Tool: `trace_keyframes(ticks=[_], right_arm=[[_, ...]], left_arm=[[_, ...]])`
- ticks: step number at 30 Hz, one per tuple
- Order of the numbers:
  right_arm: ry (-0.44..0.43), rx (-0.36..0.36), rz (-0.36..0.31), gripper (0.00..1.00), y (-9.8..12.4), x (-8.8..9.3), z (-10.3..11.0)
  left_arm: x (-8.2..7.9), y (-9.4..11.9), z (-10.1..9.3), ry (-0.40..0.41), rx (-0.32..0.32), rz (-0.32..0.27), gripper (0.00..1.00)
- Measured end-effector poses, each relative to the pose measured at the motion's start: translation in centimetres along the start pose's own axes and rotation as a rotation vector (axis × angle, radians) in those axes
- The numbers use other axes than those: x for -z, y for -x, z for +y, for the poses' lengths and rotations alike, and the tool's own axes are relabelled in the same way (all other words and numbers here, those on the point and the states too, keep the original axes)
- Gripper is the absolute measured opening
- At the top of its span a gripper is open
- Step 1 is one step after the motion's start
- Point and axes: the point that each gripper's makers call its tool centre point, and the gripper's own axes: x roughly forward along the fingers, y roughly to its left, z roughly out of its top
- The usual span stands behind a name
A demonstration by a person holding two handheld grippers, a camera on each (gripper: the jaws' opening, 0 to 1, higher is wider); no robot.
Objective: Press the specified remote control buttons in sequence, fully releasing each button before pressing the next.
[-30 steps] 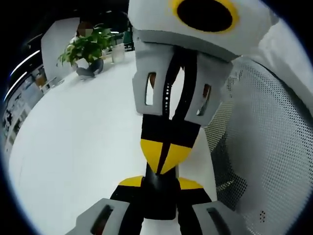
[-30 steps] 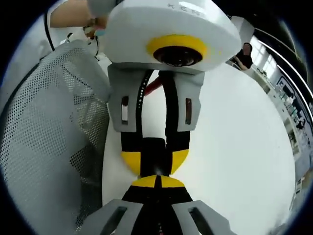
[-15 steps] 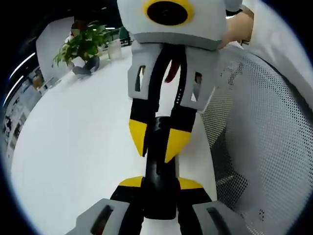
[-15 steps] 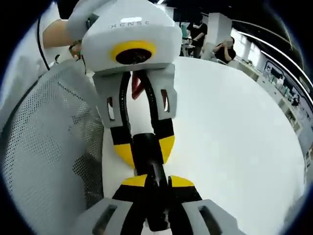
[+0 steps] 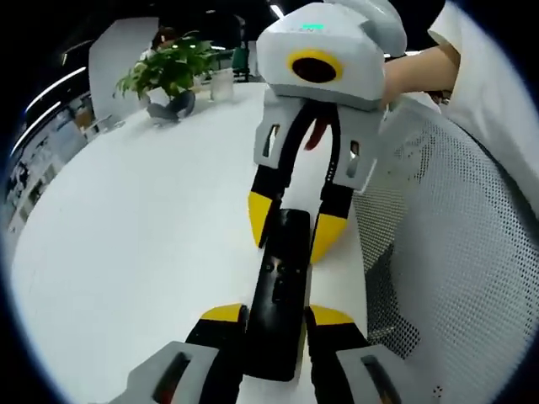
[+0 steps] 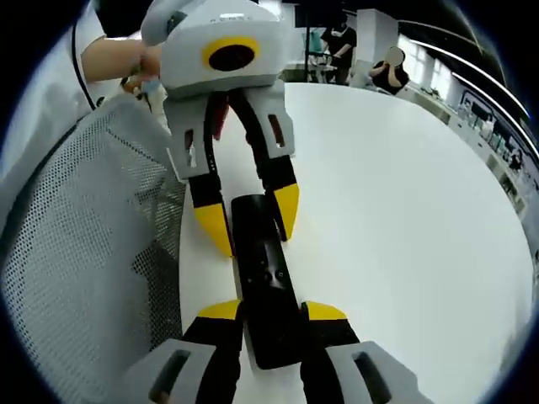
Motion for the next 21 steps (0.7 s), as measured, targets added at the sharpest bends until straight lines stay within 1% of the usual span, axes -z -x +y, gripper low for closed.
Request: trace_keyframes(ticks=[1, 2, 3, 4, 6, 7, 8, 9, 10, 11, 13, 15, 16, 18, 21], right_arm=[[0.002, 0.000, 0.000, 0.23, 0.0, 0.0, 0.0], [0.006, 0.000, 0.000, 0.23, 0.0, 0.0, 0.0], [0.007, -0.001, -0.001, 0.23, 0.0, 0.0, 0.0], [0.007, -0.003, -0.001, 0.23, 0.0, 0.0, 0.0], [0.007, -0.006, -0.001, 0.23, 0.0, 0.0, 0.0], [0.007, -0.008, -0.001, 0.23, 0.0, 0.0, 0.0], [0.013, -0.008, 0.001, 0.23, 0.0, 0.0, 0.0], [0.015, -0.009, 0.002, 0.23, 0.0, 0.0, 0.0], [0.017, -0.010, 0.005, 0.22, 0.0, 0.0, 0.0], [0.023, -0.011, 0.006, 0.22, 0.0, 0.0, 0.0], [0.024, -0.012, 0.006, 0.22, 0.0, 0.0, 0.0], [0.022, -0.013, 0.006, 0.22, 0.0, 0.0, -0.1], [0.022, -0.014, 0.006, 0.22, 0.0, 0.0, -0.1], [0.029, -0.015, 0.009, 0.22, 0.0, 0.0, -0.1], [0.032, -0.018, 0.011, 0.22, 0.0, 0.0, -0.1]], left_arm=[[-0.6, 0.3, 0.1, 0.016, -0.011, -0.034, 0.35], [-1.3, 0.8, 0.2, 0.060, -0.028, -0.082, 0.38], [-1.8, 1.3, 0.3, 0.092, -0.034, -0.112, 0.41], [-2.5, 2.1, 0.5, 0.122, -0.053, -0.158, 0.44], [-3.2, 3.4, 0.8, 0.160, -0.091, -0.218, 0.52], [-3.5, 4.0, 1.0, 0.170, -0.111, -0.245, 0.54], [-4.0, 5.0, 1.2, 0.178, -0.145, -0.293, 0.57], [-4.3, 5.7, 1.2, 0.180, -0.162, -0.324, 0.61], [-4.7, 6.8, 1.3, 0.182, -0.191, -0.369, 0.62], [-5.0, 7.5, 1.4, 0.182, -0.212, -0.396, 0.64], [-5.1, 9.0, 1.5, 0.173, -0.276, -0.435, 0.69], [-5.4, 10.1, 1.4, 0.183, -0.316, -0.473, 0.75], [-5.7, 11.0, 1.3, 0.196, -0.344, -0.511, 0.77], [-6.2, 12.5, 1.4, 0.214, -0.391, -0.572, 0.85], [-7.2, 15.3, 1.6, 0.223, -0.470, -0.704, 0.99]])
